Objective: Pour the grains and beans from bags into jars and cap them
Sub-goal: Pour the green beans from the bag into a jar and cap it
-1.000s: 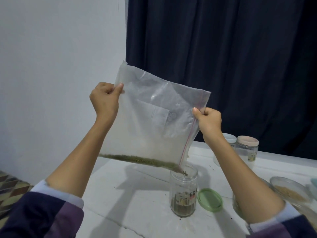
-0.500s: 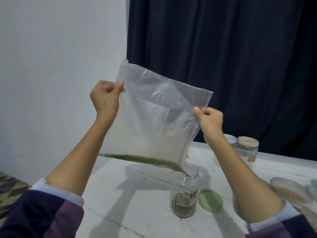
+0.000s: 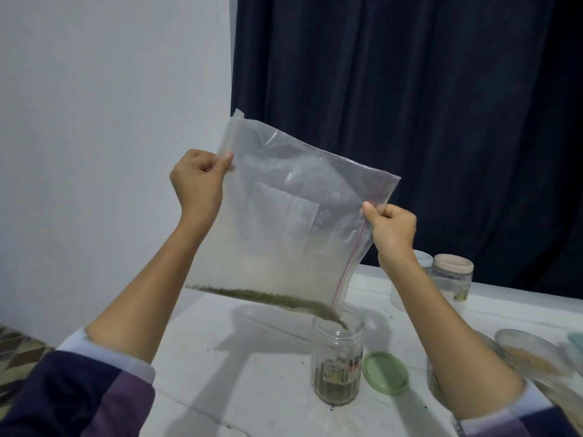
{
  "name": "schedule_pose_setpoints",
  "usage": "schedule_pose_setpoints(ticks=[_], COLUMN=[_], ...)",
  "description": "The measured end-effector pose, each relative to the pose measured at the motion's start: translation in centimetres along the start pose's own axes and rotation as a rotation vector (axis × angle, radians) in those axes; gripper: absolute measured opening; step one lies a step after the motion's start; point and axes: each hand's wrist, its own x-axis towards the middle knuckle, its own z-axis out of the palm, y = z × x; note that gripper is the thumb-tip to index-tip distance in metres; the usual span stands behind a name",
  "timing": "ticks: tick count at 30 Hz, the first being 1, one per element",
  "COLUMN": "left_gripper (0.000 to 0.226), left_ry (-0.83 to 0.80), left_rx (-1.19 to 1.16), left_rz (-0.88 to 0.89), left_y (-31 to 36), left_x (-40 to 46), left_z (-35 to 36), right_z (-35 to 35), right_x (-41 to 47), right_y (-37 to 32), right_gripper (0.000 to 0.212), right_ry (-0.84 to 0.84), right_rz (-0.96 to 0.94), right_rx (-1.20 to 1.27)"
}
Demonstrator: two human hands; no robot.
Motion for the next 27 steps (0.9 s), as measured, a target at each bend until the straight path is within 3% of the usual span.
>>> schedule_pose_setpoints(ticks=[18,27], left_gripper=[0.025,0.026], left_ry=[-0.01,-0.028], left_rx=[-0.005,0.004], left_rz=[0.013,0.016], left_y=[0.02,-0.12], left_x=[0.02,-0.07], left_z=[0.48,0.61], right_z=[-0.2,-0.28], right_x=[0.15,0.09], right_y=[0.33,0.55], right_gripper=[0.029,0.027], right_ry=[-0.038,0.034], right_rz=[0.016,0.021], right_rx=[-0.011,-0.017])
